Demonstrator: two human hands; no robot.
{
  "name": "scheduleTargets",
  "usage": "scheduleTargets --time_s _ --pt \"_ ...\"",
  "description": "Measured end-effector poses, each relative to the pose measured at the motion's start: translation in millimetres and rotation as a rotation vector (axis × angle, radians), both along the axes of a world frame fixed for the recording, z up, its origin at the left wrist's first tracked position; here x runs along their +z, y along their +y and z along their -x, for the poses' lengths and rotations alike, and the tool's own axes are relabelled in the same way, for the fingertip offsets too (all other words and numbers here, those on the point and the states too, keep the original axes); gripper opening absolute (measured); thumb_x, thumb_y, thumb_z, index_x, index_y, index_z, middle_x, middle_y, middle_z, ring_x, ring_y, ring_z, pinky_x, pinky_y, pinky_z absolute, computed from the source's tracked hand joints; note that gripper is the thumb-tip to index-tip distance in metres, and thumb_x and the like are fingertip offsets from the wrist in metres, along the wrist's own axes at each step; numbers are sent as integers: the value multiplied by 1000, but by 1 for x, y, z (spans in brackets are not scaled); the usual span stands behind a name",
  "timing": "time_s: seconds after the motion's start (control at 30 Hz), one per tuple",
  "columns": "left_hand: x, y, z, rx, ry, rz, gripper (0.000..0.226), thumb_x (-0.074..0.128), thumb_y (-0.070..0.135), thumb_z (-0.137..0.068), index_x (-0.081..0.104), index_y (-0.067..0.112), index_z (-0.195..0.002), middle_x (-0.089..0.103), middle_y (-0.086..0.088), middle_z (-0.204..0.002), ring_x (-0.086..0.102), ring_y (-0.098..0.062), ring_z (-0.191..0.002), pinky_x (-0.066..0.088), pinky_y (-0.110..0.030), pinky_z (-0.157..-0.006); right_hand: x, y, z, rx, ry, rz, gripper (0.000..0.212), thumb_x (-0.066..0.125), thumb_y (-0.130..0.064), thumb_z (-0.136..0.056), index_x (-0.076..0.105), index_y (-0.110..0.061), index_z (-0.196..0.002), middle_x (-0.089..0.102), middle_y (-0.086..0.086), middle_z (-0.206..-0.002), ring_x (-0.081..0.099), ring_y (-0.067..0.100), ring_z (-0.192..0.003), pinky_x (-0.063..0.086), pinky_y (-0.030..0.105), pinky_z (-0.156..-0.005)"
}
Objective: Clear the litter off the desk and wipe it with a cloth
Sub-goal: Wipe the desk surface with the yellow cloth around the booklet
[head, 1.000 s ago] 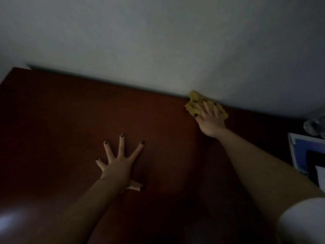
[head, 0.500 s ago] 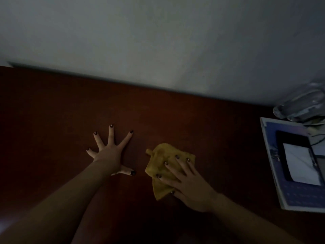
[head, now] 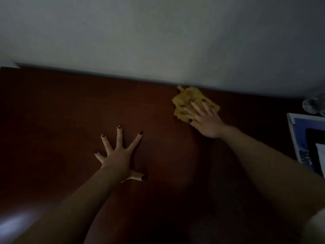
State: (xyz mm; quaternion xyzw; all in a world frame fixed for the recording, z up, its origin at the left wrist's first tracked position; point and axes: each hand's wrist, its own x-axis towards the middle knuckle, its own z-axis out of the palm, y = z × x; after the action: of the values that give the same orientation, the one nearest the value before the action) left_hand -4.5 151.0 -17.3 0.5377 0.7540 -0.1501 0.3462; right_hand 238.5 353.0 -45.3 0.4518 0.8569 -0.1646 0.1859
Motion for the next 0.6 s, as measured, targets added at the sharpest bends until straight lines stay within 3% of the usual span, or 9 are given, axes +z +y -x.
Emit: scheduleTargets --time_s 0.2,0.47,0.53,0.6 --pt "1 0 -2 -9 -6 18 135 77 69 -47 -39 65 -115 -59 3 -131 -38 -50 -127 9 -76 -99 4 -3 11 -113 -11 24 59 27 -48 -96 -12 -54 -140 -21 -12 -155 -25 26 -141 -12 48 -112" --pt "28 -2 -13 -127 108 -15 130 69 74 -54 -26 48 -138 -37 -7 -150 -20 -49 -138 14 -74 -103 10 -182 -23 93 0 22 68 25 -50 -96 -38 -57 -119 -36 -7 -147 -34 36 -135 -13 56 -109" --pt "35 -6 -22 -200 134 -67 123 68 69 -63 -21 44 -143 -34 -6 -151 -19 -46 -139 14 -73 -103 15 -226 -33 122 29 1 63 20 -52 -94 -32 -53 -130 -37 -6 -145 -37 38 -131 -18 56 -107" --pt "37 -14 -35 -220 76 -85 117 71 58 -71 -18 43 -145 -35 -4 -151 -20 -46 -139 13 -73 -105 21 -263 -39 151 46 -32 61 22 -51 -90 -6 -46 -145 -9 0 -156 -12 45 -139 -6 62 -108"
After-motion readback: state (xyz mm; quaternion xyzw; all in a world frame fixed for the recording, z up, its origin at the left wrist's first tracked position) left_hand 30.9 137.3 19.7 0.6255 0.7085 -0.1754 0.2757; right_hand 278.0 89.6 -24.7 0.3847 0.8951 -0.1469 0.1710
